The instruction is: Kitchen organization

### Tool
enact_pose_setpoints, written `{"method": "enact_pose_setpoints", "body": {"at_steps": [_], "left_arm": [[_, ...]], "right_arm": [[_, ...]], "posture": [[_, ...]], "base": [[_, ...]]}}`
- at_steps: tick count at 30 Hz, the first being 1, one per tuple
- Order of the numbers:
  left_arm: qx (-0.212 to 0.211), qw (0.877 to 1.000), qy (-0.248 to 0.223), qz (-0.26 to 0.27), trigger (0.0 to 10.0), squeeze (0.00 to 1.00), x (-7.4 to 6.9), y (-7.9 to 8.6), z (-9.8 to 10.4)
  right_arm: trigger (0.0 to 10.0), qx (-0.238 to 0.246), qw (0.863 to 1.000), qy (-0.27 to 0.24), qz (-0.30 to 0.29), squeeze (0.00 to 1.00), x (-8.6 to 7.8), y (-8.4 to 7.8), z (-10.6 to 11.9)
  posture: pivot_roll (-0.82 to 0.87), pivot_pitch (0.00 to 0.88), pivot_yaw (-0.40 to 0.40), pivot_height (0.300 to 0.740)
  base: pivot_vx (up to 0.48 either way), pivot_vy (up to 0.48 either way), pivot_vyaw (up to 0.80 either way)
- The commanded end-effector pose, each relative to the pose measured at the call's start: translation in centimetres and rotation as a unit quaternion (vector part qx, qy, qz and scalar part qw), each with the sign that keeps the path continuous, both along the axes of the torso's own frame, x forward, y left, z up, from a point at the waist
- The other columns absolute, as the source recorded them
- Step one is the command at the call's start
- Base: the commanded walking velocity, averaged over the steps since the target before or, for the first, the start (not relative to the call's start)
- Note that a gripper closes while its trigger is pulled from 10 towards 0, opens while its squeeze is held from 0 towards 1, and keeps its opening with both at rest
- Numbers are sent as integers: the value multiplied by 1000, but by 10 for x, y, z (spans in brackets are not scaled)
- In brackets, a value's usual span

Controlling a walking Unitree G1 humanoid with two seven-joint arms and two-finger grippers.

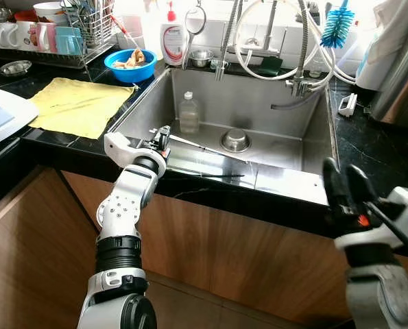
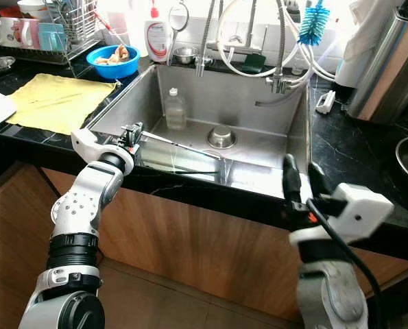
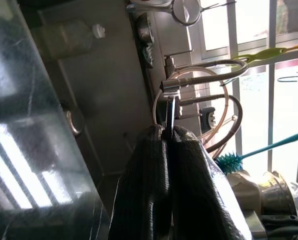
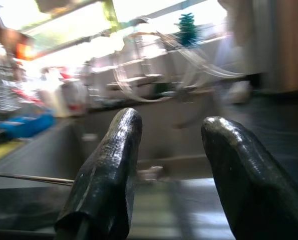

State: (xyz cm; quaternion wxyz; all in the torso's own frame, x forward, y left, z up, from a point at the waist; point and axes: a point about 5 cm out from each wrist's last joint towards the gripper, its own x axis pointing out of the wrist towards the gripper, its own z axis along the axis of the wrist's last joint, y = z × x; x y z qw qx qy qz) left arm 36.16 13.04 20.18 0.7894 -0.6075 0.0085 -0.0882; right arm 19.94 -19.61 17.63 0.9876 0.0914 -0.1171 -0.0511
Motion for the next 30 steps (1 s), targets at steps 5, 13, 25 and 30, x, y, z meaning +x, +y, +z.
{"method": "enact_pose_setpoints", "body": {"at_steps": [5,13,25,30], "left_arm": [[10,1000,-11,-2,10000,0,-3,8,2],[43,999,-22,-5,10000,0,-3,15,2],[110,994,-27,-5,10000,0,-15,53,5],[131,991,-35,-15,10000,0,-29,61,13]], "right_arm": [[10000,-51,997,46,-33,0,-22,-15,-14],[10000,-119,990,63,-38,0,-25,-39,-12],[10000,-135,989,58,-22,0,-17,-45,-9],[10000,-134,989,61,-10,0,-17,-44,-10]], "posture": [[-23,51,12,740],[-26,43,9,740],[-11,10,8,740],[-7,0,2,740]], "base": [[0,0,0],[0,0,0],[0,0,0],[0,0,0]]}}
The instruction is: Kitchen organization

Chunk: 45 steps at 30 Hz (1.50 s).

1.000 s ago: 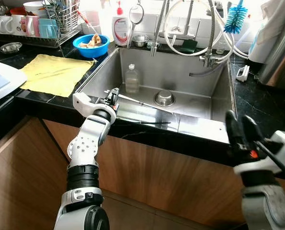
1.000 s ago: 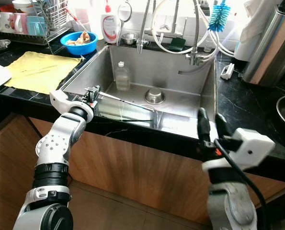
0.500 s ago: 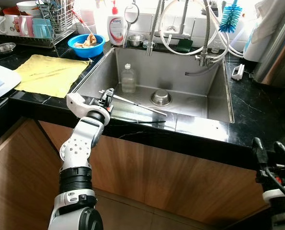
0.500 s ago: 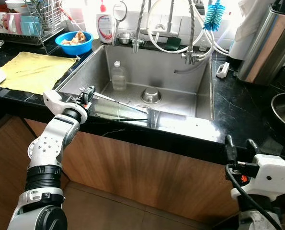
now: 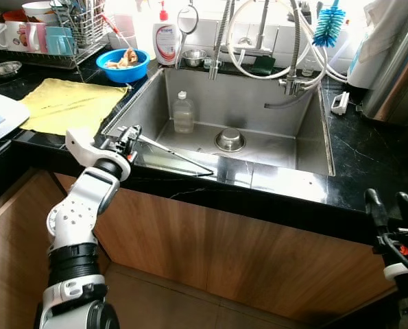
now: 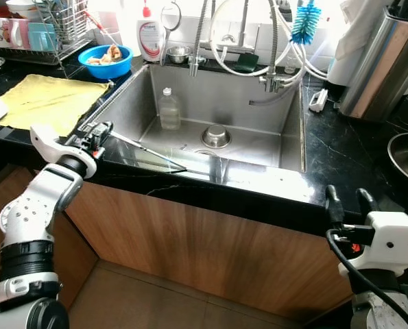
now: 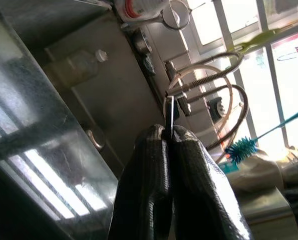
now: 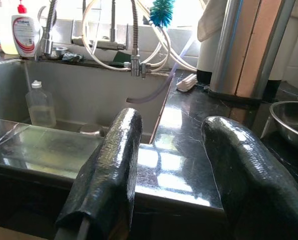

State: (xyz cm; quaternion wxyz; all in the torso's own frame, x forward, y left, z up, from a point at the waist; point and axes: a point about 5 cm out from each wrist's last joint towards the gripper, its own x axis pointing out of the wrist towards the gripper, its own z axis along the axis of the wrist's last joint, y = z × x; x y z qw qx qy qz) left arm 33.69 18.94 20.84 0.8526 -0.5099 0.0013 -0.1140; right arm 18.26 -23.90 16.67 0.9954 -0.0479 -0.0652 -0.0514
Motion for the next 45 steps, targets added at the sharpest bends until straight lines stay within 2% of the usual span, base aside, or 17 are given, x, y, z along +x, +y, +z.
{"method": "enact_pose_setpoints", "body": {"at_steps": [1,5,7,8,9,12,14,18,22,25,33,45], "left_arm": [[20,1000,-7,-7,10000,0,-6,3,8],[28,999,-14,-12,10000,0,-12,7,14],[16,1000,-12,-12,10000,0,-19,7,16],[-16,1000,-9,-12,10000,0,-24,4,17],[-23,1000,-8,-13,10000,0,-25,4,17],[-107,994,5,7,10000,0,-27,0,14],[-132,991,15,10,10000,0,-29,-4,10],[-128,992,15,-8,10000,0,-35,-9,8],[-121,992,14,-13,10000,0,-31,-9,9],[-115,993,12,-23,10000,0,-30,-15,12],[-136,990,15,-31,10000,0,-26,-31,12],[-134,990,10,-37,10000,0,-24,-34,13]], "right_arm": [[10000,2,1000,2,1,0,0,-2,0],[10000,-1,1000,4,6,0,0,-1,0],[10000,1,1000,3,8,0,0,0,0],[10000,3,1000,3,12,0,0,1,0],[10000,3,1000,4,13,0,0,2,0],[10000,7,1000,4,15,0,0,3,-1],[10000,13,1000,3,19,0,1,6,-2],[10000,18,999,1,26,0,0,10,0],[10000,20,999,0,26,0,1,10,-1],[10000,21,999,-2,25,0,3,11,0],[10000,25,999,-10,26,0,7,15,3],[10000,28,999,-9,22,0,6,14,3]], "posture": [[-5,0,2,740],[-4,0,1,740],[-5,0,-1,740],[-3,0,-2,740],[-3,0,-2,740],[-3,0,-5,740],[-7,0,-5,740],[-8,0,-1,740],[-11,0,0,740],[-10,8,-3,740],[-21,34,2,740],[-26,43,4,740]], "base": [[0,0,0],[0,0,0],[0,0,0],[0,0,0],[0,0,0],[0,0,0],[0,0,0],[0,0,0],[0,0,0],[0,0,0],[207,0,0],[298,0,0]]}}
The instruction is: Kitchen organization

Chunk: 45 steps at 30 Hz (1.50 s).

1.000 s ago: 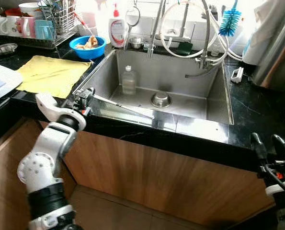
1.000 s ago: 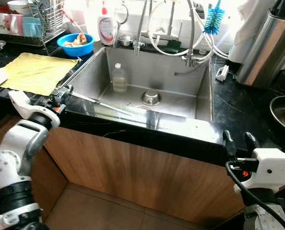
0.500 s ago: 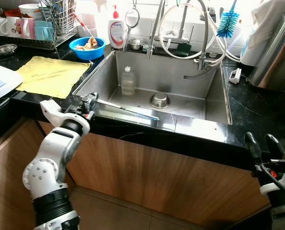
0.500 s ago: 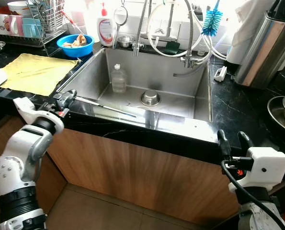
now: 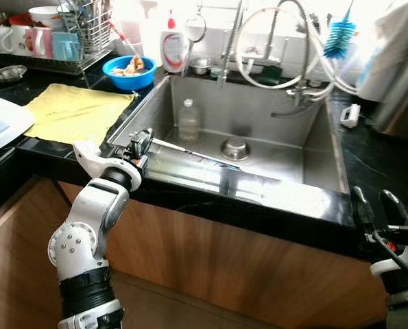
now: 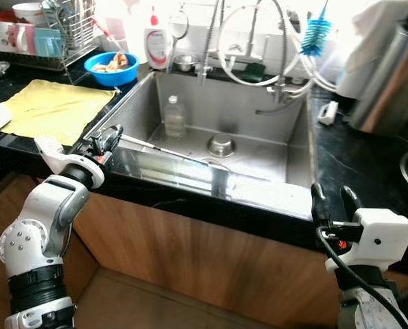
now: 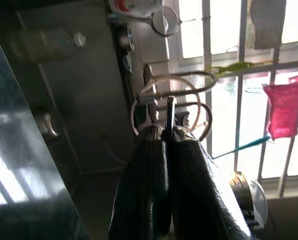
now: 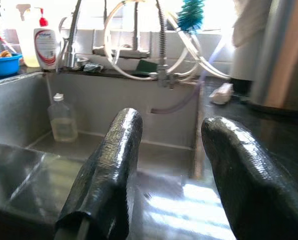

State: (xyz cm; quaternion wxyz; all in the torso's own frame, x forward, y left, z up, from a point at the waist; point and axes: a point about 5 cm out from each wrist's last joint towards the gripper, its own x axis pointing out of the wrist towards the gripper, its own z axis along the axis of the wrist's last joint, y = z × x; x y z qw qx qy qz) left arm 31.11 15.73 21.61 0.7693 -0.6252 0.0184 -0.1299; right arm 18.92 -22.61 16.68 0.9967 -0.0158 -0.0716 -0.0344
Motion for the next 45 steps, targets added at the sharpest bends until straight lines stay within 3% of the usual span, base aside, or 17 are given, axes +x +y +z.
{"method": "enact_pose_setpoints", "body": {"at_steps": [1,16,19,20,21,23,27,33,34,37,41,45], "left_arm": [[4,1000,-11,-4,10000,0,2,-2,6],[22,999,-24,-7,10000,0,4,-4,9],[65,998,-25,-1,10000,0,8,-6,10],[161,986,-32,19,10000,0,15,-8,14],[203,978,-41,31,10000,0,18,-10,16],[248,966,-59,50,10000,0,25,-14,22],[300,947,-94,63,10000,0,35,-29,28],[315,939,-131,50,10000,0,42,-58,29],[330,932,-142,44,10000,0,44,-65,30],[415,891,-182,13,10000,0,51,-93,27],[486,844,-225,-13,10000,0,57,-123,25],[547,806,-224,-35,10000,0,61,-140,13]], "right_arm": [[10000,-2,1000,-3,3,0,0,1,3],[10000,0,1000,-4,7,0,2,5,4],[10000,1,1000,-4,7,0,2,5,4],[10000,2,1000,-4,6,0,3,5,4],[10000,2,1000,-5,6,0,3,5,4],[10000,3,1000,-6,6,0,3,6,4],[10000,3,1000,-9,7,0,6,7,5],[10000,4,1000,-15,2,0,6,5,7],[10000,4,1000,-15,2,0,6,5,7],[10000,5,1000,-17,1,0,7,6,7],[10000,5,1000,-19,1,0,8,7,7],[10000,4,1000,-20,-2,0,7,7,8]], "posture": [[-24,43,3,740],[-24,46,1,740],[-24,45,2,740],[-20,43,2,740],[-20,43,2,740],[-18,42,1,740],[-25,35,5,740],[-30,31,7,740],[-29,30,7,740],[-27,28,9,740],[-30,27,13,740],[-46,26,23,740]], "base": [[300,0,0],[121,0,0],[0,0,0],[0,0,0],[0,0,0],[0,0,0],[0,0,0],[0,0,0],[0,0,0],[0,0,0],[0,0,0],[0,0,0]]}}
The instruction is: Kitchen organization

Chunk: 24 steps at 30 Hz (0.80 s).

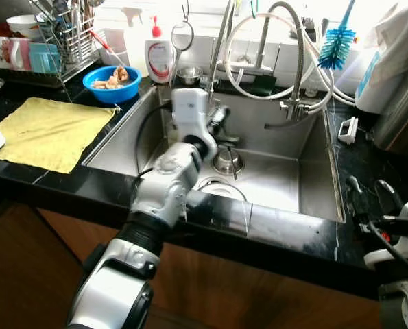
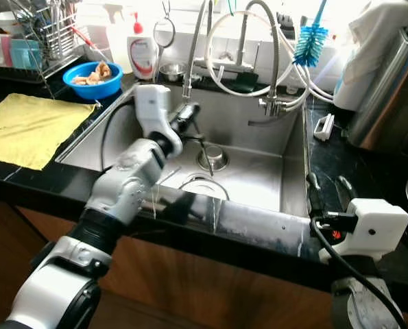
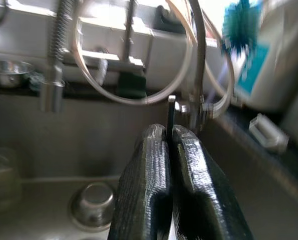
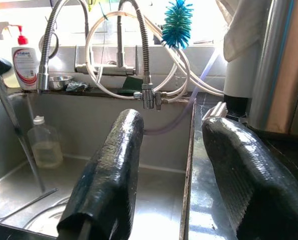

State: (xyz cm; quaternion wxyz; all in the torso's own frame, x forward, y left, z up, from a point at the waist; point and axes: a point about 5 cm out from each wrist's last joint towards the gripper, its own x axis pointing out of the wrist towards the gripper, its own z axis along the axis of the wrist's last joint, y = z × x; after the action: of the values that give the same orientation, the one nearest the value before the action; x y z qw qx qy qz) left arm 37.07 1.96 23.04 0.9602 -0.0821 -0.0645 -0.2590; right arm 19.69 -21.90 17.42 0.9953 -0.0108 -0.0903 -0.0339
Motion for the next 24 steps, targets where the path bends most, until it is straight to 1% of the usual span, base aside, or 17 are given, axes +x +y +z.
{"method": "enact_pose_setpoints", "body": {"at_steps": [1,2,4,6,10,12,13,15,16,17,24], "left_arm": [[37,999,-3,-3,10000,0,2,-5,-5],[45,999,2,-6,10000,0,1,-7,-9],[46,999,5,-11,10000,0,0,-9,-12],[60,998,5,-17,10000,0,-1,-13,-18],[77,997,4,-19,10000,0,-2,-15,-23],[91,996,10,-24,10000,0,-3,-16,-30],[95,995,10,-23,10000,141,-3,-16,-31],[98,995,9,-23,10000,141,-3,-16,-32],[110,994,5,-25,10000,812,-3,-16,-33],[119,992,4,-28,10000,1000,-4,-16,-36],[128,991,8,-43,10000,1000,-9,-17,-45]], "right_arm": [[10000,-1,1000,-1,-6,0,-2,0,1],[10000,-1,1000,-1,-7,0,-2,0,1],[10000,-1,1000,-1,-7,0,-3,0,0],[10000,0,1000,2,-6,0,-3,0,-1],[10000,1,1000,3,-4,0,-2,2,-2],[10000,2,1000,3,0,0,1,4,-2],[10000,2,1000,3,0,0,1,4,-2],[10000,2,1000,3,1,0,1,4,-2],[10000,2,1000,3,1,0,1,4,-2],[10000,1,1000,4,2,0,1,4,-2],[10000,1,1000,4,6,0,2,6,-3]], "posture": [[-46,26,23,740],[-49,27,25,740],[-47,29,24,740],[-41,31,22,740],[-38,28,21,740],[-36,27,20,740],[-36,27,20,740],[-36,27,20,740],[-36,27,20,740],[-36,27,20,740],[-38,13,20,740]], "base": [[0,0,0],[0,0,0],[0,0,0],[0,0,0],[0,0,0],[0,0,0],[0,0,0],[0,0,0],[0,0,0],[0,0,0],[0,0,0]]}}
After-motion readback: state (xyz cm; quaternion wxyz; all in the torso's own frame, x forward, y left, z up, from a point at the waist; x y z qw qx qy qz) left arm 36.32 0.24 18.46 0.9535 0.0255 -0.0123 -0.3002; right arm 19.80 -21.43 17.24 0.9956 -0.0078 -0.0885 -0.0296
